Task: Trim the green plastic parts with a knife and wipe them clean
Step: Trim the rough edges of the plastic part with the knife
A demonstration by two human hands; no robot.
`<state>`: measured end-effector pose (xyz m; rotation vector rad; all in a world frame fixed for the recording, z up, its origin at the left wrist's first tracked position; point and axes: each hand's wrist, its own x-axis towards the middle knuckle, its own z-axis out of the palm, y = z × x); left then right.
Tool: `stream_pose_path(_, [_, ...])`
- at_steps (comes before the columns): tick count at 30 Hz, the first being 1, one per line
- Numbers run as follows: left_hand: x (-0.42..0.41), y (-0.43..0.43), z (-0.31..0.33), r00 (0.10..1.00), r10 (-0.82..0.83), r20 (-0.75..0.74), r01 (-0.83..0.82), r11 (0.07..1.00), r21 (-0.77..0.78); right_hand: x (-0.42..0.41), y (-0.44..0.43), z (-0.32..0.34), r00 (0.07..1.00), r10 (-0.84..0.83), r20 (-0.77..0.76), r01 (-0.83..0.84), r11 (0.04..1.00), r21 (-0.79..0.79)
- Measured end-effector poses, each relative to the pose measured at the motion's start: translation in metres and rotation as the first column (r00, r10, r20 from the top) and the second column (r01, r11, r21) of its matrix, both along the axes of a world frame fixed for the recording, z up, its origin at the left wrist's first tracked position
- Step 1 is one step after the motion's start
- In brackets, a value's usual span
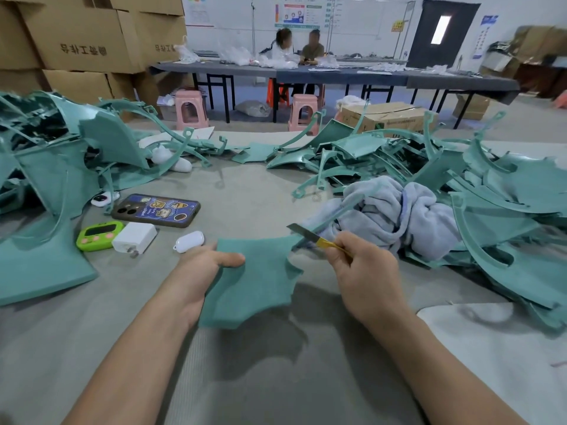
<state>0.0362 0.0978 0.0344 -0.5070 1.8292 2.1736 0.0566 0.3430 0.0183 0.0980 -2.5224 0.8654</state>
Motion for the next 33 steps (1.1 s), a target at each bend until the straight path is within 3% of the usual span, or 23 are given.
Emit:
stream_pose_path(7, [-0.004, -0.001, -0.003, 0.994, 0.079, 0.072, -0.076, 0.996, -0.035, -0.010, 0.037, 0.015, 0.900, -0.435, -0.003, 0.435, 0.900, 0.000])
stream_pose_path(9, [-0.006, -0.001, -0.005, 0.993, 0.100, 0.066, -0.096, 0.993, -0.062, -0.008, 0.038, 0.016, 0.928, -0.370, -0.030, 0.370, 0.929, -0.018])
stream_pose_path(11, [-0.007, -0.001, -0.006, 0.992, 0.108, 0.067, -0.103, 0.992, -0.071, -0.002, 0.027, 0.016, 0.983, -0.175, -0.056, 0.175, 0.985, -0.011])
stream_pose_path(15, [-0.008, -0.002, -0.008, 0.993, 0.081, 0.081, -0.075, 0.995, -0.073, 0.002, 0.010, 0.011, 0.999, 0.045, -0.018, -0.044, 0.997, 0.064])
stream_pose_path(19, [-0.009, -0.004, -0.009, 0.997, 0.016, 0.076, -0.010, 0.997, -0.079, -0.004, 0.011, 0.006, 0.996, -0.077, 0.042, 0.071, 0.989, 0.132])
stream_pose_path(22, [-0.010, -0.001, -0.010, 0.998, -0.001, 0.069, 0.008, 0.995, -0.104, -0.009, 0.026, 0.013, 0.940, -0.340, 0.023, 0.339, 0.940, 0.017])
stream_pose_path(24, [-0.010, 0.001, -0.011, 0.997, -0.003, 0.074, 0.011, 0.994, -0.112, -0.007, 0.030, 0.014, 0.922, -0.387, 0.021, 0.388, 0.922, -0.014])
stream_pose_path(30, [-0.010, 0.001, -0.012, 0.996, -0.006, 0.085, 0.015, 0.995, -0.102, 0.003, -0.003, 0.002, 0.992, -0.023, 0.127, 0.008, 0.993, 0.119])
stream_pose_path(33, [-0.009, -0.002, -0.010, 0.997, -0.001, 0.083, 0.011, 0.994, -0.110, -0.003, -0.001, 0.002, 0.992, -0.061, 0.110, 0.050, 0.993, 0.104])
